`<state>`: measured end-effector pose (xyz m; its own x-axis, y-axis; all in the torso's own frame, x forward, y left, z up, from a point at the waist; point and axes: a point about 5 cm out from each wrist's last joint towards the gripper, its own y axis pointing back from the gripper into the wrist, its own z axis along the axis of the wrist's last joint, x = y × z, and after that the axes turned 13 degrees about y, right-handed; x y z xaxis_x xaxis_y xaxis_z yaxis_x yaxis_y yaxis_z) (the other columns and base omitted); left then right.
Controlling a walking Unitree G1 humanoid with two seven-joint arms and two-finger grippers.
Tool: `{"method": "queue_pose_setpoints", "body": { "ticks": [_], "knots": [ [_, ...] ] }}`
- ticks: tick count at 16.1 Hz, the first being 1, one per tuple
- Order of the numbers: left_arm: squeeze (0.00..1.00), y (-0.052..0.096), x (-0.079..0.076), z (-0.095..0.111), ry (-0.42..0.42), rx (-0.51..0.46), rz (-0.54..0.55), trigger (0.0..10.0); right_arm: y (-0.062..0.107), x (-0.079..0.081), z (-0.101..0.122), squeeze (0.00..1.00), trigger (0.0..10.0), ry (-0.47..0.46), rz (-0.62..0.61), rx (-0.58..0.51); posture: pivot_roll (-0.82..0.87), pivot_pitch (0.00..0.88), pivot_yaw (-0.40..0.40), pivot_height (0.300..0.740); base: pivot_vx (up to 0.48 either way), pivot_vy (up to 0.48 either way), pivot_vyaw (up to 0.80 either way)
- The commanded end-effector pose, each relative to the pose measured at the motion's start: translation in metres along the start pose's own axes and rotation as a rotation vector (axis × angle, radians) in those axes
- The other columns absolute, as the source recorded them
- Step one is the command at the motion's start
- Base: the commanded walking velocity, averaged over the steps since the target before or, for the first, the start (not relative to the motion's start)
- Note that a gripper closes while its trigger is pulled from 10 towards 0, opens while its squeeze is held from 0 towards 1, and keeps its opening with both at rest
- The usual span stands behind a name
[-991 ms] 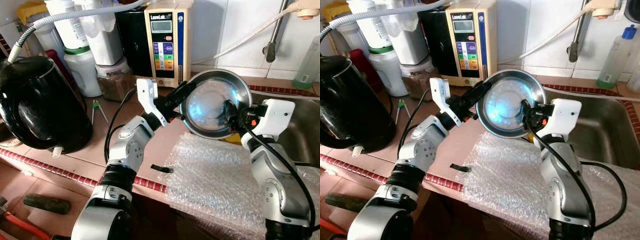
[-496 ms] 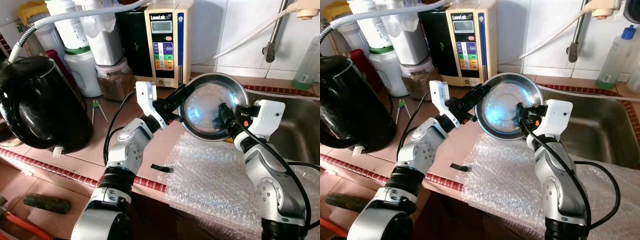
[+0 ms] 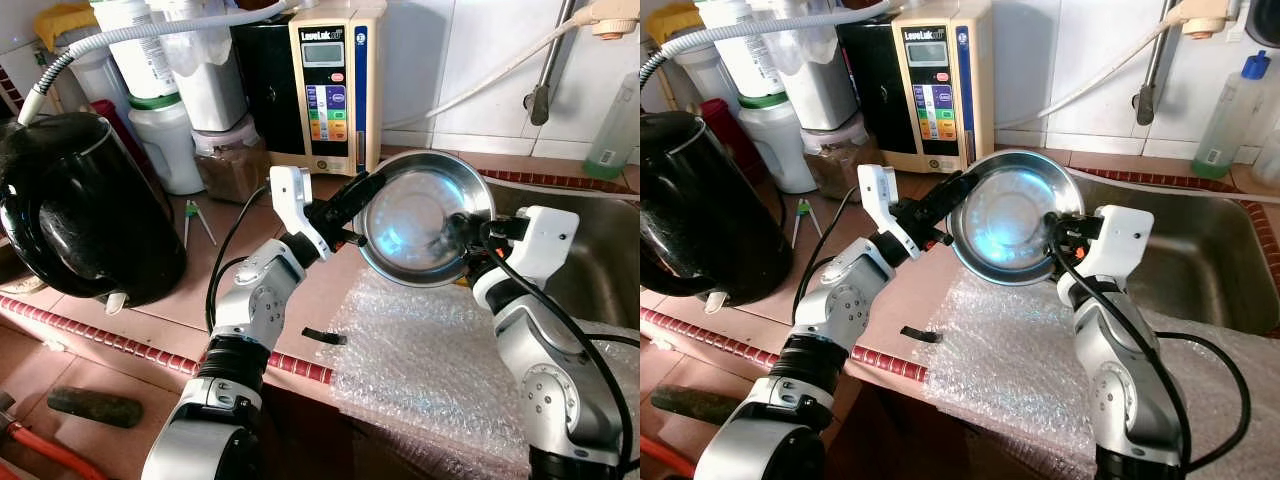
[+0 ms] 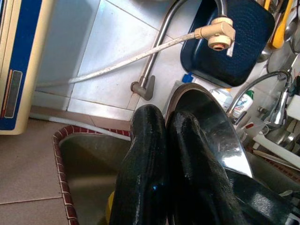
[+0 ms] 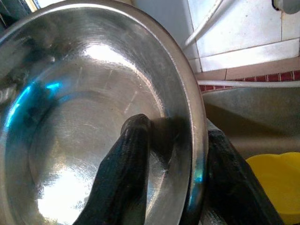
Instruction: Kitchen organization
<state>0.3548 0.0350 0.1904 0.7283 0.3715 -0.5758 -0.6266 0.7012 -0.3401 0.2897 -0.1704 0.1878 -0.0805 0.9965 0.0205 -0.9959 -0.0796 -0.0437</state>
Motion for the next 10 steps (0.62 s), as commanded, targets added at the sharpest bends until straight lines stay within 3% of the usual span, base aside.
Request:
{"method": "queue_pose_setpoints", "body": {
  "ticks": [1,8,9,10],
  "knots": [
    [0.0,-0.0144,-0.0189,-0.0048,0.028,-0.021,-0.074,0.0,0.0002,0.0185,-0.0094,0.0,0.0,-0.038,0.084,0.051,-0.12,0.0,0.12,0.74,0.0,0.0,0.0],
    [0.0,-0.0165,-0.0185,-0.0062,0.002,0.017,-0.06,0.0,-0.0003,0.0183,-0.0099,0.0,0.0,-0.047,0.064,0.047,-0.11,0.0,0.133,0.74,0.0,0.0,0.0],
    [0.0,-0.0169,-0.0172,-0.0077,0.009,0.035,-0.044,4.4,-0.0003,0.0192,-0.0105,0.0,0.0,-0.05,0.062,0.047,-0.11,0.0,0.132,0.74,0.0,0.0,0.0],
    [0.0,-0.0169,-0.0172,-0.0077,0.013,0.034,-0.046,4.4,-0.0003,0.0192,-0.0106,0.0,0.0,-0.05,0.061,0.047,-0.11,0.0,0.132,0.74,0.0,0.0,0.0]
  ]
}}
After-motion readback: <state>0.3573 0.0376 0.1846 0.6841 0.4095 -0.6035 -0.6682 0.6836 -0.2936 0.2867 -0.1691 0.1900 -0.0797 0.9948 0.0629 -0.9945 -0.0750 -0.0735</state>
